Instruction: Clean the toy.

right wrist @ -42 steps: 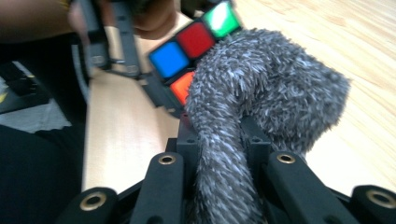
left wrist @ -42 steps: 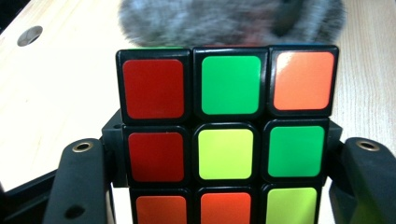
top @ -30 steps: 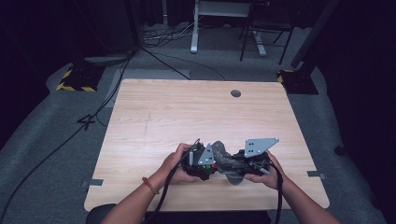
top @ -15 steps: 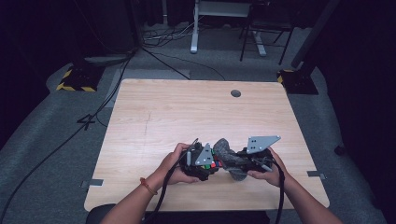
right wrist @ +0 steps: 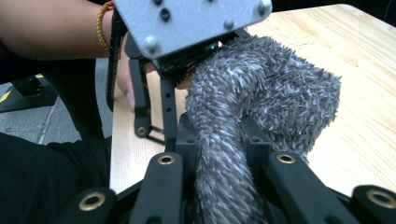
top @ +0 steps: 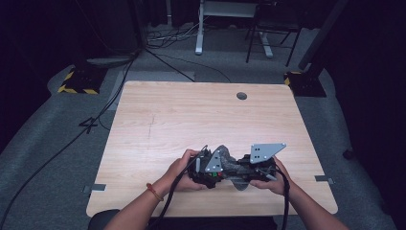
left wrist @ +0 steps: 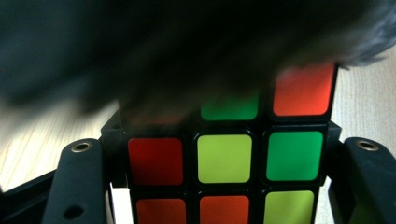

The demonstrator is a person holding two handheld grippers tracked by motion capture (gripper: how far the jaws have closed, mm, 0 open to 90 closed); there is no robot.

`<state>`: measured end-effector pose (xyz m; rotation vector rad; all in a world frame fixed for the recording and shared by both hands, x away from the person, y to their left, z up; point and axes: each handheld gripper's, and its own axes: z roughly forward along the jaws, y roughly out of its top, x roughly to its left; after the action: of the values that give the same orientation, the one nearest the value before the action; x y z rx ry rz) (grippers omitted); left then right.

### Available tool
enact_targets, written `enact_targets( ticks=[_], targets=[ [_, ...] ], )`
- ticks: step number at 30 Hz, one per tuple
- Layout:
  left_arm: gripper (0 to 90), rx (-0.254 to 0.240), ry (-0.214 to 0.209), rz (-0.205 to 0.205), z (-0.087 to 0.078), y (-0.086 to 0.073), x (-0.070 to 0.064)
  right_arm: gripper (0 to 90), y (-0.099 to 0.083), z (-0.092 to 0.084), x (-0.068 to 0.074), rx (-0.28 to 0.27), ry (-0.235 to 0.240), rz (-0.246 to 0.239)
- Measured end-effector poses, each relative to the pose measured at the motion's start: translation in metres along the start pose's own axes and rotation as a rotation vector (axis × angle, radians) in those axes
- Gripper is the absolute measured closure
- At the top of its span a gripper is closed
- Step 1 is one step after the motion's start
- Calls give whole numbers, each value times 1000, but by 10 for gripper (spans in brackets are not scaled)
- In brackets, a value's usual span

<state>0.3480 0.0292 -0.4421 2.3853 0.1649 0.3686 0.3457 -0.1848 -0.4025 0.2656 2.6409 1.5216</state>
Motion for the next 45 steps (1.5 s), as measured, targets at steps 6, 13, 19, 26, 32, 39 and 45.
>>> enact_targets(
  ticks=[6, 13, 19, 26, 32, 39, 45],
  targets=[
    [333, -27, -10, -9, -7, 0, 1, 750, -5, -4, -9, 9, -52, 24],
    [333, -67, -13, -31, -17, -1, 7, 748, -18, -8, -22, 84, -35, 55],
    [332, -52, -12, -39, -15, -2, 9, 750, -11, -9, -11, 65, -8, 17],
    [333, -28, -17, -16, -7, 0, 4, 749, 2, -4, 3, 18, -2, -23],
    [332, -45, -2, -21, -14, -2, 6, 749, -10, -3, -15, 49, -81, 33],
    [333, -118, 8, -29, -25, -2, 10, 748, -27, -13, -31, 103, -106, 59],
    [332, -146, -9, -23, -29, -3, 9, 746, -34, -10, -35, 60, 27, 95]
  ],
)
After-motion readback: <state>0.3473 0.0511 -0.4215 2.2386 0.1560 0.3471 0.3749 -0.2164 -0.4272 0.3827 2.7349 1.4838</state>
